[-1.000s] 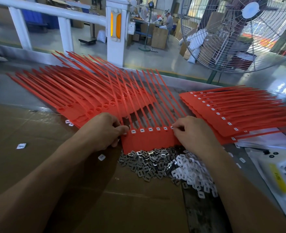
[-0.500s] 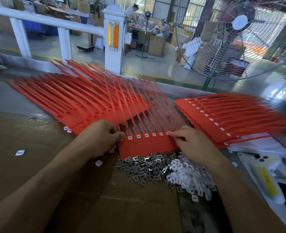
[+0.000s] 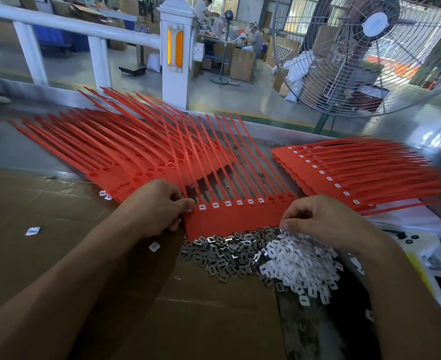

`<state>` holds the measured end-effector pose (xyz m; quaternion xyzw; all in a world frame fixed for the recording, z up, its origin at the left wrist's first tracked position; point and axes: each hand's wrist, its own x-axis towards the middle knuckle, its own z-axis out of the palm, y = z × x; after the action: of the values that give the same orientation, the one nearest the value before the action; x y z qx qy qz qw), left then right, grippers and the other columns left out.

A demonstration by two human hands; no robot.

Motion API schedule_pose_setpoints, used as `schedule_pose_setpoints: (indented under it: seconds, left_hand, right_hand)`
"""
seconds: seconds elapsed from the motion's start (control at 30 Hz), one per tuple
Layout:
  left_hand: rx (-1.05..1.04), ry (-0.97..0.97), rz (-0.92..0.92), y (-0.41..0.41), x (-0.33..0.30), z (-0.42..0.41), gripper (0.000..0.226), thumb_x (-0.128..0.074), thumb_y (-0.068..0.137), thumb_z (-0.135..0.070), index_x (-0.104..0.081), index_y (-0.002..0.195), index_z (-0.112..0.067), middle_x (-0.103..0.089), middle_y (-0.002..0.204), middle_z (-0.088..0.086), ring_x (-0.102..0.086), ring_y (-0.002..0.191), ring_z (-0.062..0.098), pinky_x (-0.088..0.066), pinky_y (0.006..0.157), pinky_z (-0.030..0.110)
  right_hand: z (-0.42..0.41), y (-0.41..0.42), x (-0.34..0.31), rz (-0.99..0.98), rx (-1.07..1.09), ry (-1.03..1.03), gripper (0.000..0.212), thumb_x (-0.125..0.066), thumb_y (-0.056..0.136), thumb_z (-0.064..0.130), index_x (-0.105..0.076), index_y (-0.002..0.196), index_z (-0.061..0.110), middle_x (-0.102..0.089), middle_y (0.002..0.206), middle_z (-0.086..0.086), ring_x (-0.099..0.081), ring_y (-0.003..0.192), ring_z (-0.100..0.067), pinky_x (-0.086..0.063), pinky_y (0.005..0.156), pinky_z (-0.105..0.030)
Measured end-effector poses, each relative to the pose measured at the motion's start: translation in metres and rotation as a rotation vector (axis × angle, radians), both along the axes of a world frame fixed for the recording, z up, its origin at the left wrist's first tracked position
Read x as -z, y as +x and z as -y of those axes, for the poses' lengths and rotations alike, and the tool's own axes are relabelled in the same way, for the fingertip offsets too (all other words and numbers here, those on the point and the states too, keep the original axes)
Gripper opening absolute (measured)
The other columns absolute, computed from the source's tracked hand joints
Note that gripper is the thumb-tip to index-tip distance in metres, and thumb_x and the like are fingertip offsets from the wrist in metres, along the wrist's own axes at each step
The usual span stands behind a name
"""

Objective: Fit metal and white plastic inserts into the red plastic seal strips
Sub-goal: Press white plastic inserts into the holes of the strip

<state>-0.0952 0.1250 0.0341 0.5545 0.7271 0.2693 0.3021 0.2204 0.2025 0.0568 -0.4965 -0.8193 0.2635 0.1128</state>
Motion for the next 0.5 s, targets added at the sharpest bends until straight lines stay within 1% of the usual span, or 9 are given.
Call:
schedule_pose_setpoints:
  seconds: [0.1, 0.2, 0.3, 0.37, 0.5]
  left_hand:
    - [0.001, -0.008, -0.002, -0.0003, -0.0003, 0.0001, 0.029, -0.062, 0.097, -0.044, -0.070, 0.086, -0.019, -0.066, 0.053, -0.002, -0.046, 0.034, 0.005, -0.037, 0.037, 0.021]
    - [-0.001, -0.005, -0.003, -0.0004, -0.0002, 0.0000, 0.029, -0.062, 0.097, -0.045, -0.070, 0.085, -0.019, -0.066, 0.053, -0.002, -0.046, 0.034, 0.005, -0.036, 0.037, 0.021]
    - [0.002, -0.005, -0.006, -0.0005, -0.0003, -0.0001, 0.030, -0.062, 0.097, -0.045, -0.070, 0.085, -0.019, -0.066, 0.053, -0.002, -0.046, 0.034, 0.005, -0.037, 0.037, 0.021]
    - [0.001, -0.003, -0.002, -0.0004, 0.0003, 0.0001, 0.029, -0.062, 0.097, -0.045, -0.070, 0.085, -0.019, -0.066, 0.053, -0.002, -0.046, 0.034, 0.004, -0.036, 0.037, 0.021]
    - [-0.002, -0.007, 0.005, -0.0009, 0.0004, 0.0001, 0.029, -0.062, 0.097, -0.045, -0.070, 0.086, -0.019, -0.066, 0.053, -0.002, -0.046, 0.033, 0.004, -0.035, 0.036, 0.020]
  right_hand:
    - [0.0011, -0.0006, -0.0017, 0.021, -0.012, -0.033, 0.012, -0.082, 0.087, 0.030, -0.077, 0.079, 0.035, -0.075, 0.078, 0.011, -0.068, 0.069, -0.003, -0.047, 0.069, -0.027]
    - [0.0010, 0.0001, -0.0006, 0.046, -0.007, -0.032, 0.013, -0.081, 0.088, 0.028, -0.076, 0.078, 0.033, -0.075, 0.077, 0.013, -0.066, 0.067, 0.001, -0.045, 0.069, -0.026]
    - [0.0012, 0.0031, -0.0014, 0.012, 0.008, -0.014, 0.012, -0.079, 0.090, 0.028, -0.076, 0.079, 0.033, -0.074, 0.079, 0.012, -0.067, 0.070, 0.000, -0.046, 0.071, -0.027]
    - [0.0028, 0.0061, -0.0055, -0.008, -0.007, -0.026, 0.012, -0.080, 0.089, 0.027, -0.077, 0.082, 0.035, -0.075, 0.081, 0.011, -0.068, 0.074, -0.001, -0.047, 0.073, -0.028]
    - [0.0037, 0.0071, -0.0089, 0.041, -0.049, -0.046, 0.011, -0.083, 0.086, 0.024, -0.079, 0.083, 0.033, -0.076, 0.084, 0.010, -0.070, 0.077, -0.005, -0.054, 0.079, -0.033]
